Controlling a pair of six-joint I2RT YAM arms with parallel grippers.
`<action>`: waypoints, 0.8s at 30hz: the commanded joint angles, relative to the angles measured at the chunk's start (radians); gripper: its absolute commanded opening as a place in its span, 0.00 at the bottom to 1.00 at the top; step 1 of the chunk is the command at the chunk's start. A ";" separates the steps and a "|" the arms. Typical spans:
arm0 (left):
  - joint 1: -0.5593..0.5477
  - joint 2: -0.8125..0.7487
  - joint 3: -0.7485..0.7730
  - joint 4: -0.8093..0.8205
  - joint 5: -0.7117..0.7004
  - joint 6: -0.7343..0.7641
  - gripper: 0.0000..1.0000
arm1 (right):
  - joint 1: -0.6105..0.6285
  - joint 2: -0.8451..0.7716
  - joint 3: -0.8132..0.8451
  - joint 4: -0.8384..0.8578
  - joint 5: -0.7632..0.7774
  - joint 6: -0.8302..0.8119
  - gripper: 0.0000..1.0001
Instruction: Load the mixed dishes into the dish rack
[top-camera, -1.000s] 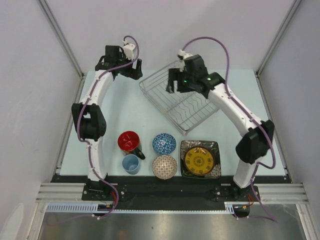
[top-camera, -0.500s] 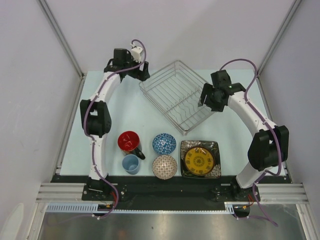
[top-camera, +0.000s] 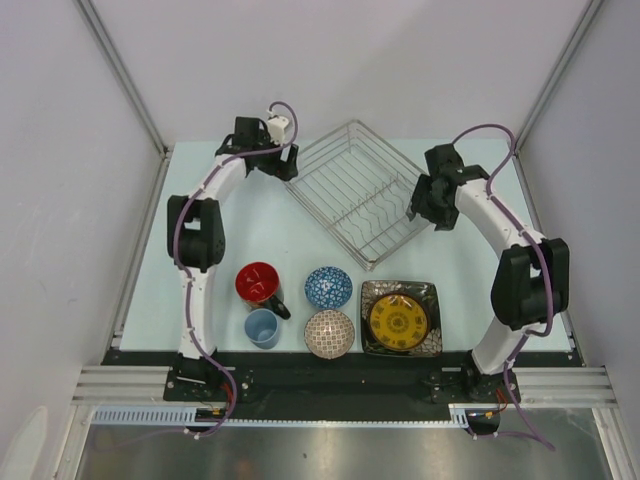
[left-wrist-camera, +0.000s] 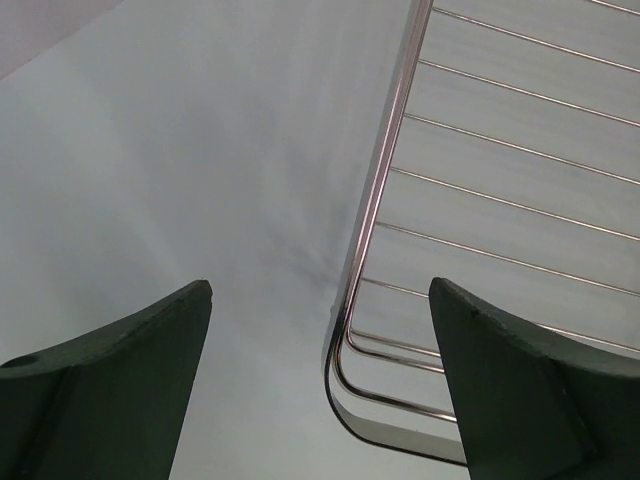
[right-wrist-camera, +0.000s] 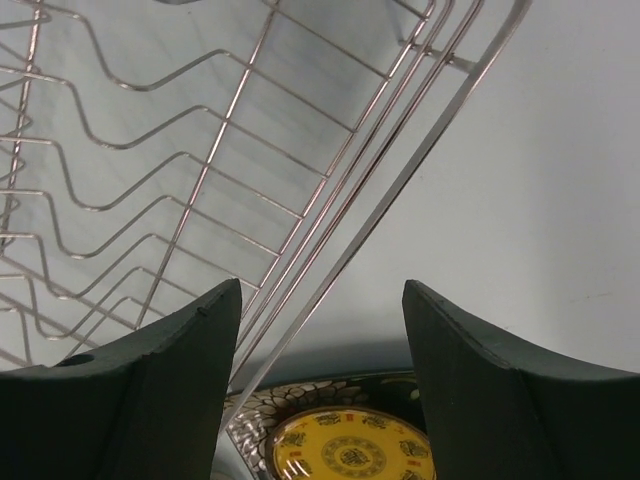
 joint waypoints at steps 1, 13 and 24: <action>0.008 -0.089 -0.091 0.024 -0.040 0.067 0.95 | -0.025 0.073 0.015 0.030 0.047 0.016 0.70; 0.033 -0.282 -0.368 0.042 -0.102 0.121 0.93 | -0.123 0.266 0.199 0.139 -0.020 0.022 0.62; 0.056 -0.466 -0.637 0.087 -0.085 0.106 0.92 | -0.120 0.555 0.589 0.085 -0.141 0.001 0.60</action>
